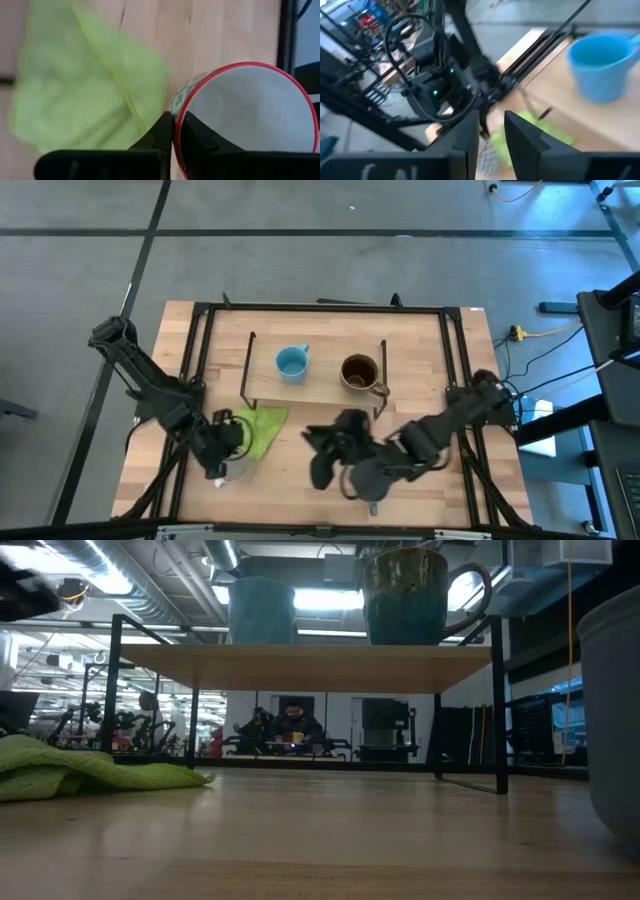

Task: Stack small to large cups/mugs on shelf
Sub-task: Put the gray patterned mug on the shelf

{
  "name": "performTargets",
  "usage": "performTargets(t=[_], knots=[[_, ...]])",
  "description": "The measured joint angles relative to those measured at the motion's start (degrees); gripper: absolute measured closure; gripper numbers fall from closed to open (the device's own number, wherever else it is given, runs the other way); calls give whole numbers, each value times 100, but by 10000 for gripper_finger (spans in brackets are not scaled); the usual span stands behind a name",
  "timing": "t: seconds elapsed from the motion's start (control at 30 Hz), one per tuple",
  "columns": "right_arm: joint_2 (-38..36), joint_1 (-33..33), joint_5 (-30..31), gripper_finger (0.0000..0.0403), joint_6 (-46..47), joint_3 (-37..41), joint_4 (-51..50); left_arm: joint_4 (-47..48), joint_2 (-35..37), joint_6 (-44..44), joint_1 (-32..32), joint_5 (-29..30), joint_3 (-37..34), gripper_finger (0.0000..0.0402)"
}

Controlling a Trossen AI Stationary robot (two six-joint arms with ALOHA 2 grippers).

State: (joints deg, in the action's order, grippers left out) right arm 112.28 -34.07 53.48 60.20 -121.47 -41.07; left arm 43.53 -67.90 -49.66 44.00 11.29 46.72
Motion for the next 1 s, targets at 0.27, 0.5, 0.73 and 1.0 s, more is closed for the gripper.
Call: performTargets(t=[0.27,0.5,0.73,1.0], knots=[[-395,-370,848,329,593,2,-1362,-775,-178,1556,-1174,-323,538,384],[-438,-543,984,332,1539,7,-2203,-743,-1342,2680,-1633,-918,1260,384],[-438,-633,991,332,1758,9,-2412,-230,-2234,3321,-1886,-901,2351,384],[-438,-657,991,332,2381,13,-3145,572,-3024,3689,-2291,-865,3499,384]])
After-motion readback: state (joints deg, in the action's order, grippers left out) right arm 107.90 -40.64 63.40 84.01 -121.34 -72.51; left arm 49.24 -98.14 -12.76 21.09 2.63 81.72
